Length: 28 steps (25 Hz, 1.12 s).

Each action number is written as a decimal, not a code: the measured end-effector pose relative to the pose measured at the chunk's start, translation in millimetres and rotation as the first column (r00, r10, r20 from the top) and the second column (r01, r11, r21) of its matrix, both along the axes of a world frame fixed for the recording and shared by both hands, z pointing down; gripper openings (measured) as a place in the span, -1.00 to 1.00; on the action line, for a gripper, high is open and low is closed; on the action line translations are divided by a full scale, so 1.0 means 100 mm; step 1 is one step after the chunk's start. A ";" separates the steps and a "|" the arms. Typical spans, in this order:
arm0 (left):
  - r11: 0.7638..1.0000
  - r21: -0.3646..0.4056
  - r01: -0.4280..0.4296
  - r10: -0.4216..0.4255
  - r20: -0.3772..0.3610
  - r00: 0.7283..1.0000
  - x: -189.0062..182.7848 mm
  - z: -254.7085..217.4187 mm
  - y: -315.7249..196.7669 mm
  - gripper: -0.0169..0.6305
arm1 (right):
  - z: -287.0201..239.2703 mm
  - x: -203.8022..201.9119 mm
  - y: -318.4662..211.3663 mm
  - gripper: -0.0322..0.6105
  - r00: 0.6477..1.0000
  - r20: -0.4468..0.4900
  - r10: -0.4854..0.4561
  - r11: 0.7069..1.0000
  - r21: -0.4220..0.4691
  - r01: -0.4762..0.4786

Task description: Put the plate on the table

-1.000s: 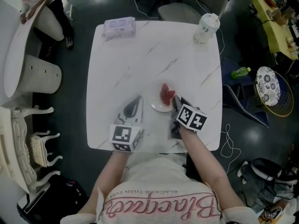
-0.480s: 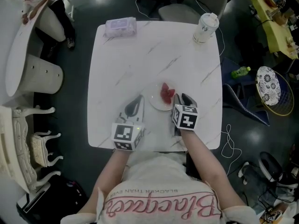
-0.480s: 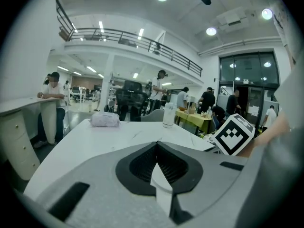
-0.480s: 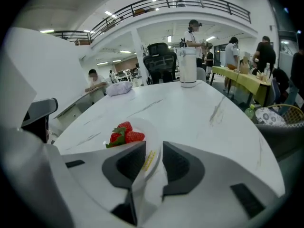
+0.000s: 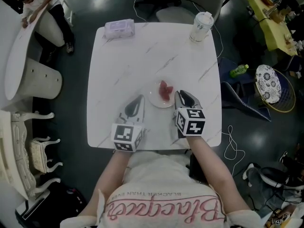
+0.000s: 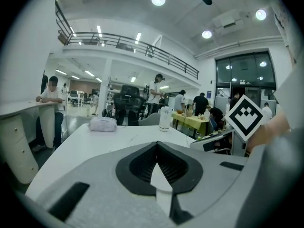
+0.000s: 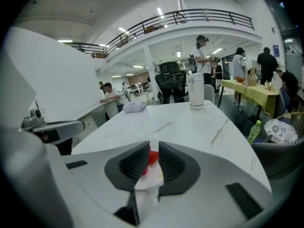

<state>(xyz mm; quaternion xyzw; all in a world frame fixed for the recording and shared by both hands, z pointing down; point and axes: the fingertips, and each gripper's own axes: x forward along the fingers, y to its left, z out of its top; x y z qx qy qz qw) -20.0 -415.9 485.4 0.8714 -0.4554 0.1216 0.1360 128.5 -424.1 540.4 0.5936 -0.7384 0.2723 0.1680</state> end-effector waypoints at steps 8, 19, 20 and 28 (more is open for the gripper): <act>0.998 0.061 -0.034 0.033 0.007 0.999 0.08 -0.23 0.26 -0.93 | -0.63 -0.01 0.26 -0.79 0.999 0.013 -0.035 0.988 0.148 0.032; 0.981 0.191 -0.044 0.052 -0.039 0.998 0.20 -0.81 0.47 -0.93 | -1.39 -0.16 0.74 -0.79 0.987 0.057 -0.151 0.922 0.369 0.119; 0.978 0.204 -0.044 0.054 -0.042 0.998 0.21 -0.87 0.49 -0.93 | -1.45 -0.19 0.77 -0.79 0.984 0.057 -0.166 0.910 0.393 0.130; 0.953 0.295 -0.073 0.086 -0.031 0.996 0.31 -1.21 0.60 -0.93 | -1.75 -0.28 0.92 -0.79 0.983 0.023 -0.185 0.858 0.492 0.150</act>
